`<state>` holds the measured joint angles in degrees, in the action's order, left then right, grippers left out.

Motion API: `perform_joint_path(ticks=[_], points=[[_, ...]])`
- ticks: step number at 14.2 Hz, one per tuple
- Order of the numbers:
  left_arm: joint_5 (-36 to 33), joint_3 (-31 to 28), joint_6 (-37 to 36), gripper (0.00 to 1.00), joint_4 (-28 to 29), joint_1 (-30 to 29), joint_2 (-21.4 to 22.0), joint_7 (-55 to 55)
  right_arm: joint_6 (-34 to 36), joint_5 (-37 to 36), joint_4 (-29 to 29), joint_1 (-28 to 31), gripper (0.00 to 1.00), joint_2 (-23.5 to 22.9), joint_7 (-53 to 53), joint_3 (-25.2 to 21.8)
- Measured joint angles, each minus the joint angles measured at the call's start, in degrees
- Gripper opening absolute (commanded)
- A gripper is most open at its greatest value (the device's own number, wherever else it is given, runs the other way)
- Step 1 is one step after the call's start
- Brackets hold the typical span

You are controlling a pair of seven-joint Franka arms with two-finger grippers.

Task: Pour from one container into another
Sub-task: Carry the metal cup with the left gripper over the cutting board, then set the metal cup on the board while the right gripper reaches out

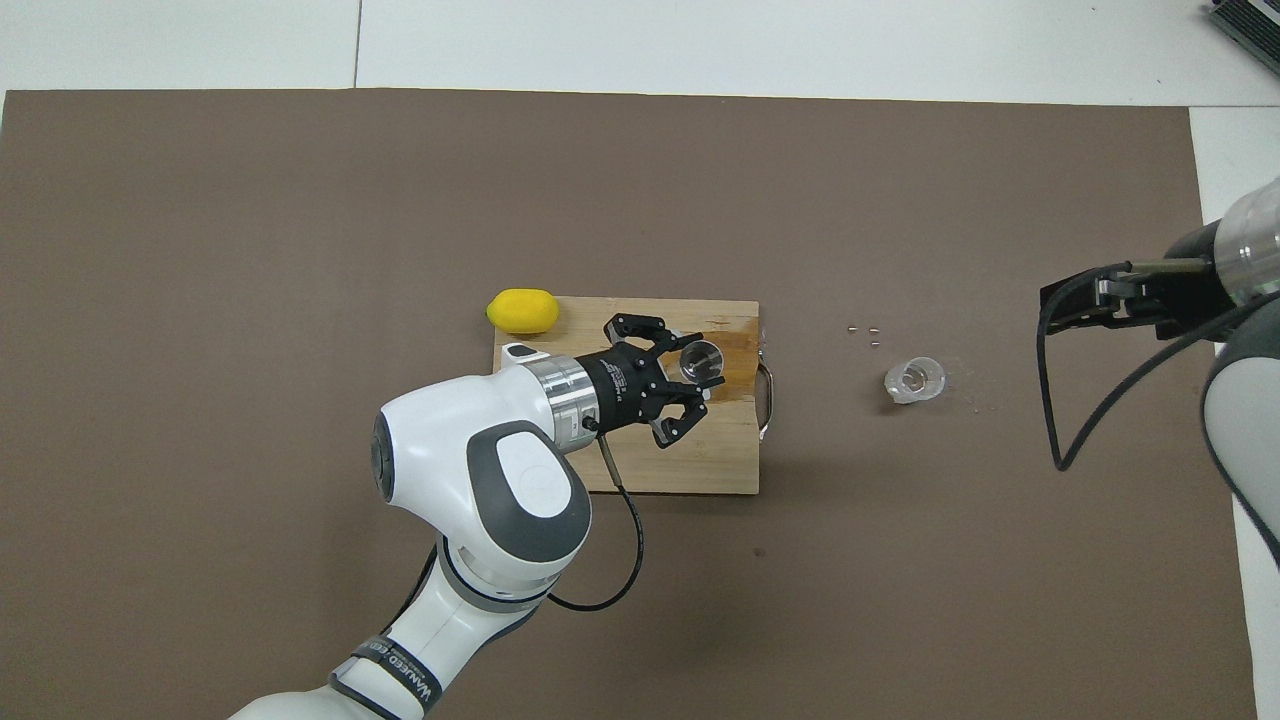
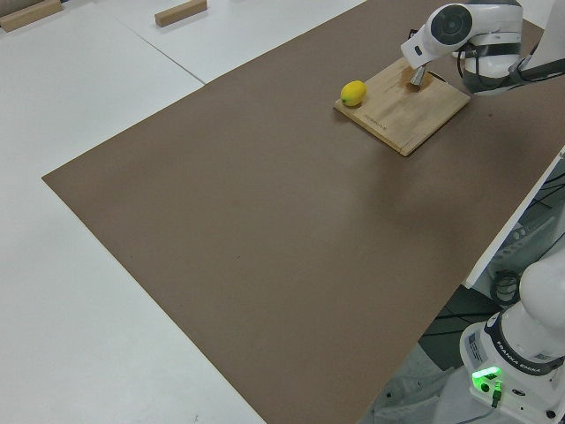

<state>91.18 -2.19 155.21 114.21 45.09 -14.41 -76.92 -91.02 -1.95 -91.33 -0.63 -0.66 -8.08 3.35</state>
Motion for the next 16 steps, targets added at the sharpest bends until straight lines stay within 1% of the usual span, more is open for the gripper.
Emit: perform_joint_path(ticks=[3, 5, 6, 7, 8, 10, 11, 14, 16], points=[[0.0, -0.1, 0.2, 0.0, 0.0, 0.2, -0.5, 0.0, 0.0, 0.0, 0.0, 0.0, 0.99, 0.0, -0.8, 0.0], [0.0, -0.3, 0.3, 0.0, 0.0, 0.2, -0.9, 0.0, 0.0, 0.0, 0.0, 0.0, 0.99, 0.0, -4.4, 0.0], [0.0, -0.3, 0.3, 0.09, -0.1, 0.2, -0.9, 0.0, 0.0, 0.0, 0.0, 0.0, 0.99, -0.1, -7.0, 0.0], [0.0, -0.4, 0.3, 0.41, -0.1, 0.2, -0.9, -0.1, 0.0, 0.0, -0.1, 0.0, 0.99, -0.2, -10.0, 0.0], [0.0, -0.4, 0.3, 0.99, -0.1, 0.2, -0.9, -0.2, -0.1, 0.0, -0.1, 0.1, 0.99, -0.5, -13.5, 0.0], [0.0, -0.5, 0.4, 1.0, 0.0, 0.2, -1.0, -0.2, -0.7, 0.4, -0.2, 0.8, 0.99, -1.7, -20.3, -0.1], [0.0, -0.6, 0.4, 1.0, 0.0, 0.2, -1.0, -0.2, -1.4, 1.8, -0.3, 1.5, 1.0, -2.5, -23.7, -0.1], [-0.5, -1.1, 0.4, 1.0, 0.0, -0.1, -1.1, -0.2, -3.1, 7.7, -0.6, 5.0, 1.0, -4.8, -34.3, -0.2], [-1.5, -1.1, 0.2, 1.0, -0.1, -1.5, -1.1, -0.2, -3.8, 11.3, -1.0, 6.8, 1.0, -6.8, -42.0, -0.3]])
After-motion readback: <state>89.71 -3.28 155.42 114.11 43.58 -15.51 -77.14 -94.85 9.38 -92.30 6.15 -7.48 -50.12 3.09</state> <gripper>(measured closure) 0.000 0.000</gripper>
